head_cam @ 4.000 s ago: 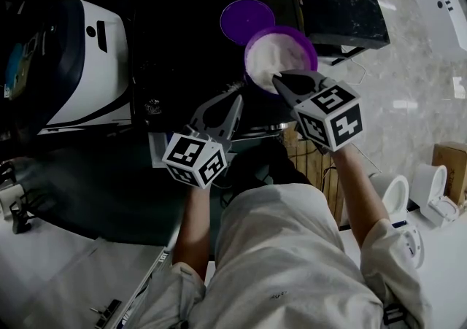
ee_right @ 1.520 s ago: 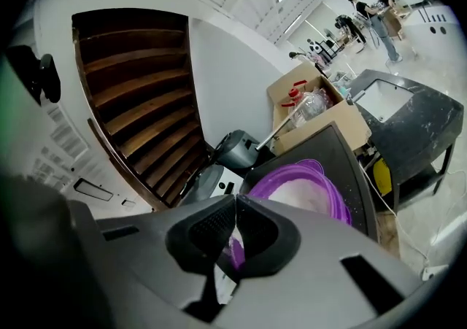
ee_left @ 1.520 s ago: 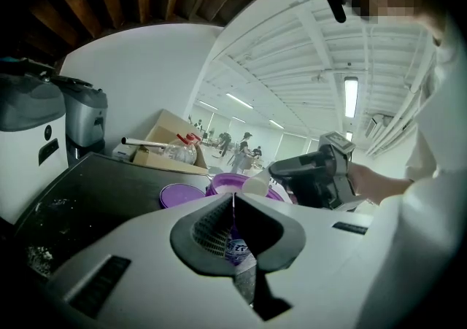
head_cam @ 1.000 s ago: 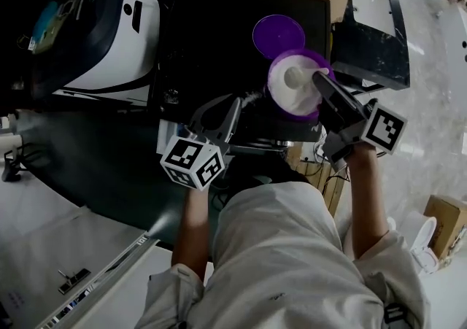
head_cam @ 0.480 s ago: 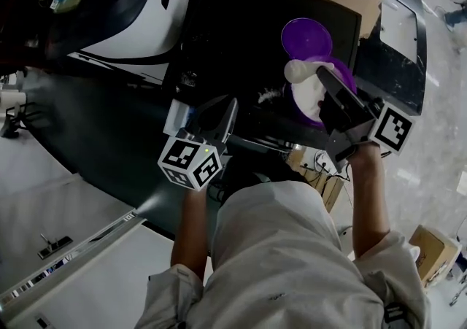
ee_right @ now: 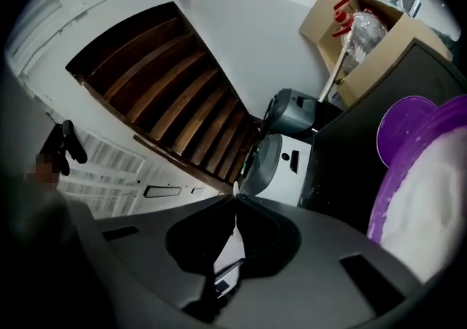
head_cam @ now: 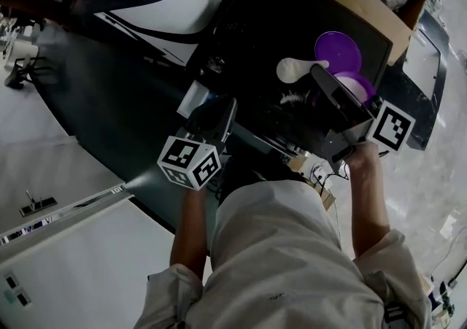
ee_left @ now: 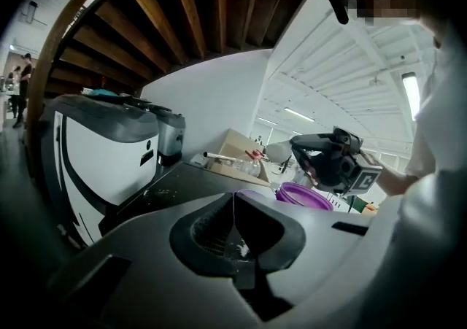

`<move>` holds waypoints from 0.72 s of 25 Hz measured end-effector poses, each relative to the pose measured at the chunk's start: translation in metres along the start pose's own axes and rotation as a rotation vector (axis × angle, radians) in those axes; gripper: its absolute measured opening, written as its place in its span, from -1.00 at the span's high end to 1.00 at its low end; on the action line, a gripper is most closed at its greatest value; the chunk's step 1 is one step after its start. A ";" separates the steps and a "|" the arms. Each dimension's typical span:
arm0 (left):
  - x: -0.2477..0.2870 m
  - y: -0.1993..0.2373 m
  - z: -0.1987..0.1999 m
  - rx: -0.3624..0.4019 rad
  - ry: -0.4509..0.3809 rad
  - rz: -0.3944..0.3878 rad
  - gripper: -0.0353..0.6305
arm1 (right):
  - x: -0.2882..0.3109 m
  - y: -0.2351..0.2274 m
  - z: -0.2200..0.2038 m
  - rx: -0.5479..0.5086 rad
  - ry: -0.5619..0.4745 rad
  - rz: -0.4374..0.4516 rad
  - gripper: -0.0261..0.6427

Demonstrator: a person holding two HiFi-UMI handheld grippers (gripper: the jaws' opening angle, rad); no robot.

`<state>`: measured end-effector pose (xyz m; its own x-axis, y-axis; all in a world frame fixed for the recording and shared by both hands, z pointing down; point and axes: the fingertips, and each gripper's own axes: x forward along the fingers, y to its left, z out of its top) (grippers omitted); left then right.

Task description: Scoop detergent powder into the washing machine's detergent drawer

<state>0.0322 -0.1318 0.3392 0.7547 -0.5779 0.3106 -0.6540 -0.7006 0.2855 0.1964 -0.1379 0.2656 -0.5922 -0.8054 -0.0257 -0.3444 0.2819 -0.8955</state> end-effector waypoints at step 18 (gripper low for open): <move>-0.072 0.047 -0.009 -0.076 -0.076 0.200 0.83 | 0.079 0.026 -0.086 0.025 0.267 0.113 0.89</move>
<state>-0.0530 -0.1195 0.3380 0.6096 -0.7340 0.2996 -0.7909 -0.5370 0.2934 0.0784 -0.1493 0.2790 -0.7975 -0.6033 -0.0110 -0.2493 0.3462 -0.9044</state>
